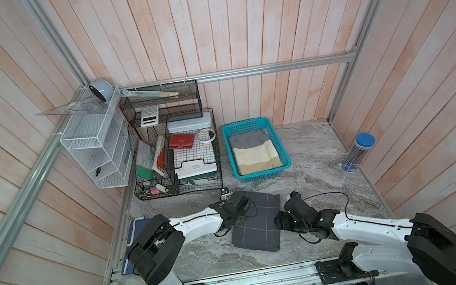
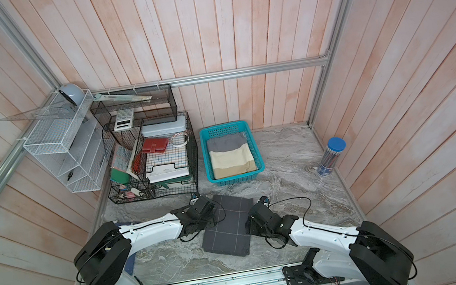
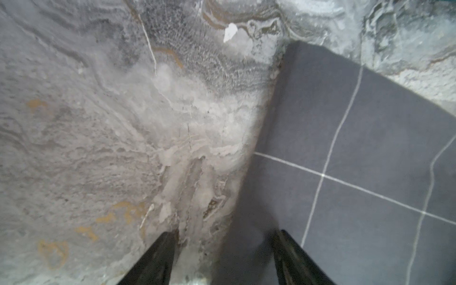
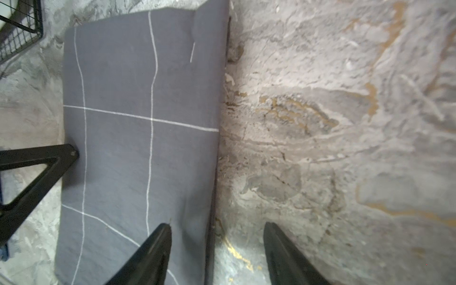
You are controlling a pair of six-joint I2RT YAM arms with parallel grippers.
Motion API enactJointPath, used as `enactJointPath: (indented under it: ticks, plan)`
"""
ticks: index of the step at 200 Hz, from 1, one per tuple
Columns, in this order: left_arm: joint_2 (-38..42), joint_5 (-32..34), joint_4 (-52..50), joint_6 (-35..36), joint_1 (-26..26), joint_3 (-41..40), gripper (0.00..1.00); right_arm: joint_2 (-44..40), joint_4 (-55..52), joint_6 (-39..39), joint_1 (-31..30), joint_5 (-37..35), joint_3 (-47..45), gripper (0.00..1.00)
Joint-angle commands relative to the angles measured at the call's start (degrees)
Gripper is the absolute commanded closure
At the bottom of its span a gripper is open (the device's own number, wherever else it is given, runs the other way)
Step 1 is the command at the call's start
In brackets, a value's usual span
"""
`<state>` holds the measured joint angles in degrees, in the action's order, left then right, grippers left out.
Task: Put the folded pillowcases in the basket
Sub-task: Move the pillowcase to the center of the board, then pick up the pillowcase at the center of the board.
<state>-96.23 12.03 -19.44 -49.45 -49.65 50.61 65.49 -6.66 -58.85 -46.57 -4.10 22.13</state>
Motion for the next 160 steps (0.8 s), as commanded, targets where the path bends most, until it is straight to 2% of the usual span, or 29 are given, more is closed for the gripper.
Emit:
enactJointPath:
  ticks: [1,23,38,67,79,109,127,140,144,160]
  plan:
    - [-2.53,-0.98,0.96,-0.64,-1.89,1.62,0.37,1.73,3.36,-3.76,0.33,0.99,-0.94,0.42]
    - [-3.51,-1.39,1.80,-1.23,-2.94,2.17,0.44,5.11,1.73,-4.69,0.43,2.09,1.19,0.47]
    - [-3.81,-1.44,2.03,-1.64,-3.30,2.28,0.54,7.79,0.09,-4.14,0.42,3.88,3.24,0.52]
    - [-3.36,0.16,0.90,-2.71,-3.86,2.24,0.78,11.43,-1.13,0.14,0.59,7.55,6.15,0.80]
    - [-2.55,0.74,1.15,-2.97,-4.27,1.79,0.85,11.51,-0.73,-0.11,0.60,7.73,6.30,0.85]
    - [0.06,2.04,1.11,-3.72,-5.66,1.42,0.96,9.84,-2.66,-0.13,0.60,6.44,7.18,0.99]
    - [1.83,4.04,0.51,-3.89,-6.42,1.60,1.00,7.60,-4.85,-0.05,0.60,4.82,7.52,1.00]
    - [3.32,5.28,0.61,-4.07,-6.38,1.39,1.00,5.30,-7.06,0.26,0.60,3.25,7.96,1.00]
    - [3.93,5.57,0.83,-4.07,-8.22,1.22,1.00,4.59,-7.91,0.44,0.60,2.64,8.19,1.00]
    - [6.26,6.71,1.67,-4.25,-9.04,0.76,1.00,1.78,-11.30,1.30,0.60,0.80,9.45,1.00]
